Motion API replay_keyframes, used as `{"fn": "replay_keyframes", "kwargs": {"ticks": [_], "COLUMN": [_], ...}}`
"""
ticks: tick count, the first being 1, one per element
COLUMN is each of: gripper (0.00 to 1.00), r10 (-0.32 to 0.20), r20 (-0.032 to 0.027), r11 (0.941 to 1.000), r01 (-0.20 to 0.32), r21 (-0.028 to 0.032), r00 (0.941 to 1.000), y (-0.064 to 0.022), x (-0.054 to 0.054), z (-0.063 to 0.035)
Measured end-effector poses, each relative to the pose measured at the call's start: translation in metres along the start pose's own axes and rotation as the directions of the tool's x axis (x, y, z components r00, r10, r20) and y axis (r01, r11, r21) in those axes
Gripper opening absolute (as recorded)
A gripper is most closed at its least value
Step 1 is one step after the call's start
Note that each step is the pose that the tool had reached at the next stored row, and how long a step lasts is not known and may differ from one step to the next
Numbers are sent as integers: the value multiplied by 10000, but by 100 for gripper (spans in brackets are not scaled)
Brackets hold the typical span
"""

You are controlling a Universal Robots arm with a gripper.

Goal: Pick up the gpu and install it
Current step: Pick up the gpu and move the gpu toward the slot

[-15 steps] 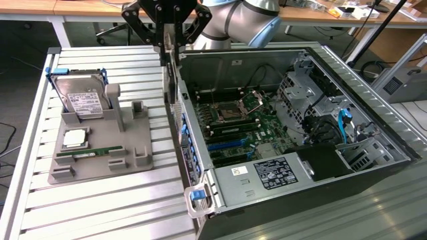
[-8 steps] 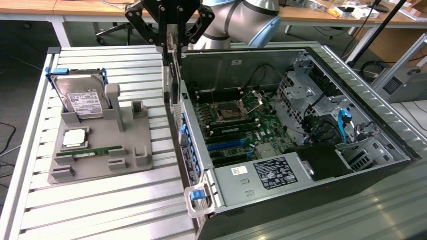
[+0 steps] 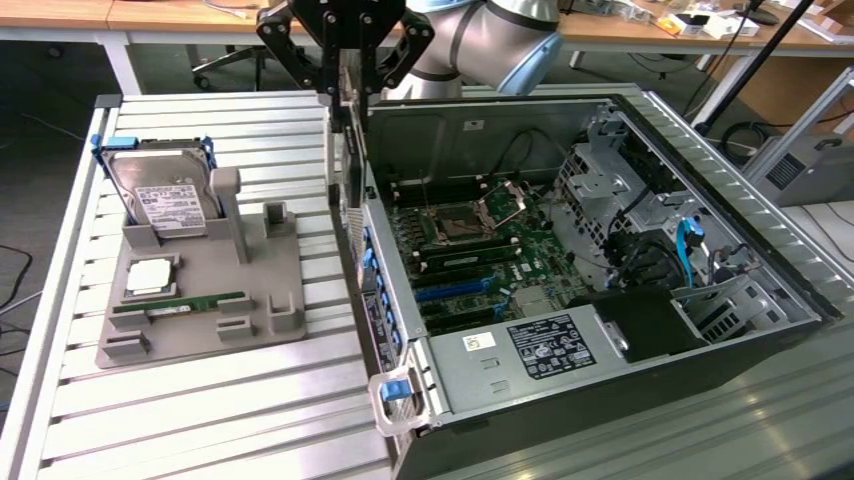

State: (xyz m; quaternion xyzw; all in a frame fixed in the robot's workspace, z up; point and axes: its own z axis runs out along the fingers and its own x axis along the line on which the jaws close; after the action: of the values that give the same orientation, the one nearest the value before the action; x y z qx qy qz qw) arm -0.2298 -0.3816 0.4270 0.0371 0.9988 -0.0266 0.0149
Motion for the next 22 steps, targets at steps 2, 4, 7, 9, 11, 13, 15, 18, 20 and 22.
{"fn": "replay_keyframes", "kwargs": {"ticks": [2, 4, 7, 9, 11, 13, 15, 18, 20, 22], "gripper": [27, 27, 27, 27, 27, 27, 27, 27, 27, 27], "r10": [0, 0, 0, 0, 0, 0, 0, -1, 0, -1], "r20": [0, 0, 0, 0, 0, 0, 0, 0, 0, 0], "r11": [10000, 10000, 10000, 10000, 10000, 10000, 10000, 10000, 10000, 10000], "r01": [0, 0, 0, 0, 0, 0, 0, 1, 0, 1], "r21": [0, 1, 0, 0, 0, 0, -1, 0, 0, 0], "r00": [10000, 10000, 10000, 10000, 10000, 10000, 10000, 10000, 10000, 10000], "y": [1, 1, 2, 3, 3, 3, 4, 4, 5, 5], "x": [-12, -22, -39, -56, -67, -78, -87, -105, -115, -127], "z": [2, 3, 5, 8, 9, 11, 13, 15, 17, 19]}}
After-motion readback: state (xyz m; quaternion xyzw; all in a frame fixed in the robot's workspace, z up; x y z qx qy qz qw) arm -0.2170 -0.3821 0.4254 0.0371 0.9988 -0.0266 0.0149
